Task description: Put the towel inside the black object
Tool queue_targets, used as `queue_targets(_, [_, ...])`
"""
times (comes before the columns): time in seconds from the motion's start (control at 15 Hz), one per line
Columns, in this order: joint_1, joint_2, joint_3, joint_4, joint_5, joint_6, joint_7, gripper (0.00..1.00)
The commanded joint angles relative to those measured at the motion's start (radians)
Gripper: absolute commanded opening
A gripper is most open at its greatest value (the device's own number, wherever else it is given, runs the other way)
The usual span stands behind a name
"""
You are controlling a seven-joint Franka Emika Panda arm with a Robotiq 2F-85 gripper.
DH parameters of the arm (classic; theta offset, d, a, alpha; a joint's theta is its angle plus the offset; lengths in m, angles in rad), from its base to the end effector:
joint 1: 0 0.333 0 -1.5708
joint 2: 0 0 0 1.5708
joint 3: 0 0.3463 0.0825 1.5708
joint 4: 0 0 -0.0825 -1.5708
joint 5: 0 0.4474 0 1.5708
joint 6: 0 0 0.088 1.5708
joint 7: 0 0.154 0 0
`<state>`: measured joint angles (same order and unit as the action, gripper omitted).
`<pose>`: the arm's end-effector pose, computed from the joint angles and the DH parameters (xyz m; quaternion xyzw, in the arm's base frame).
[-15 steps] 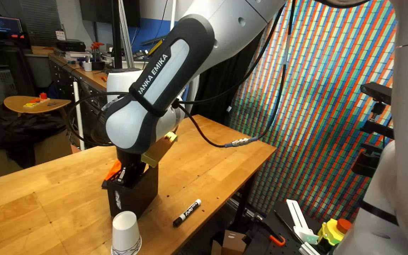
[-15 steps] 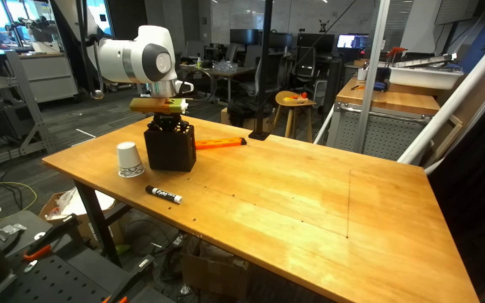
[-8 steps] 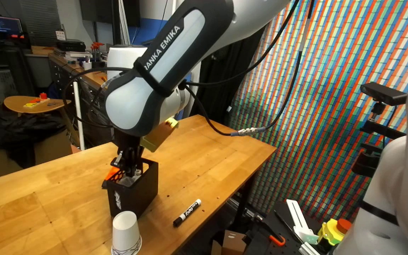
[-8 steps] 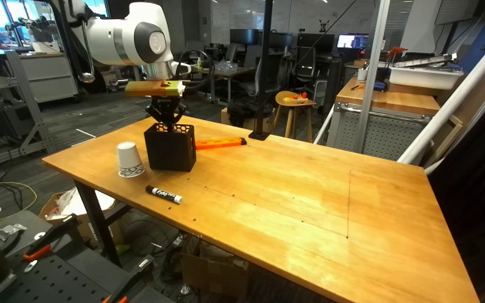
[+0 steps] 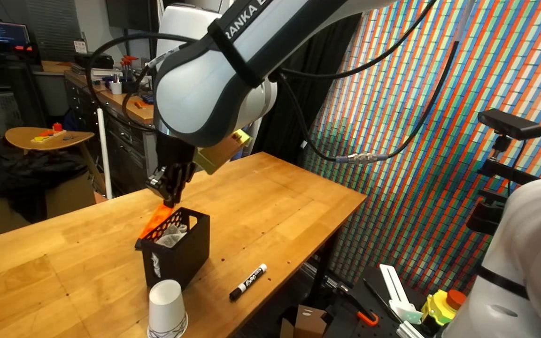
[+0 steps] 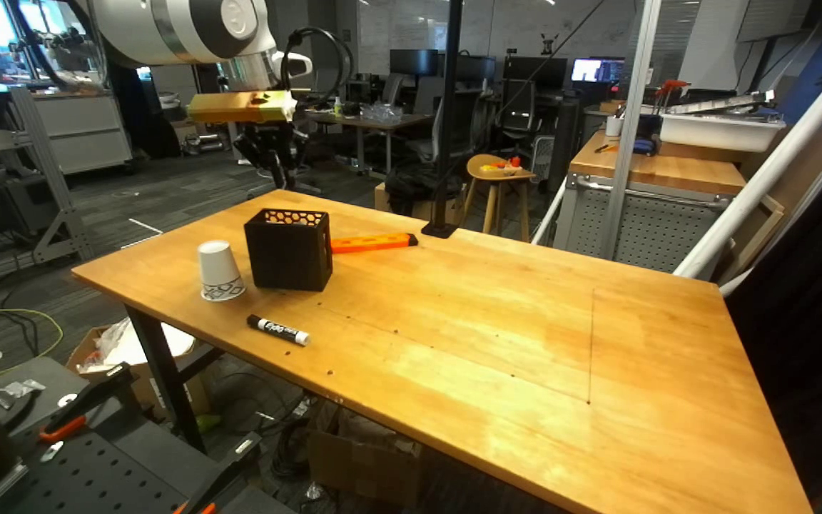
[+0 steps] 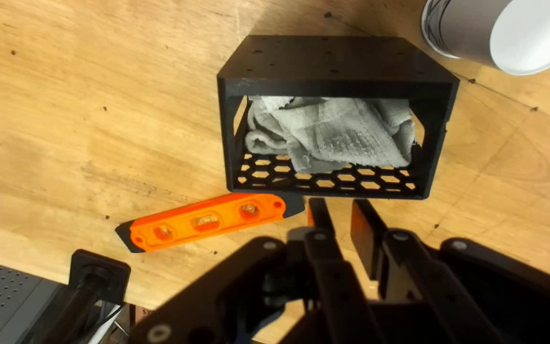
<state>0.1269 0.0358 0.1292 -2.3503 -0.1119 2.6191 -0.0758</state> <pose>0.5638 0.1478 0.2777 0.9707 0.2078 0.1186 0.0205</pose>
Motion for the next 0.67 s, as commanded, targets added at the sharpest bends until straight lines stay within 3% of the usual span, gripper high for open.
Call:
queue_targets(0.0, [0.000, -0.013, 0.000, -0.009, 0.002, -0.001, -0.001, 0.26])
queue_targets(0.6, [0.000, -0.020, 0.000, -0.021, 0.003, 0.004, 0.003, 0.26])
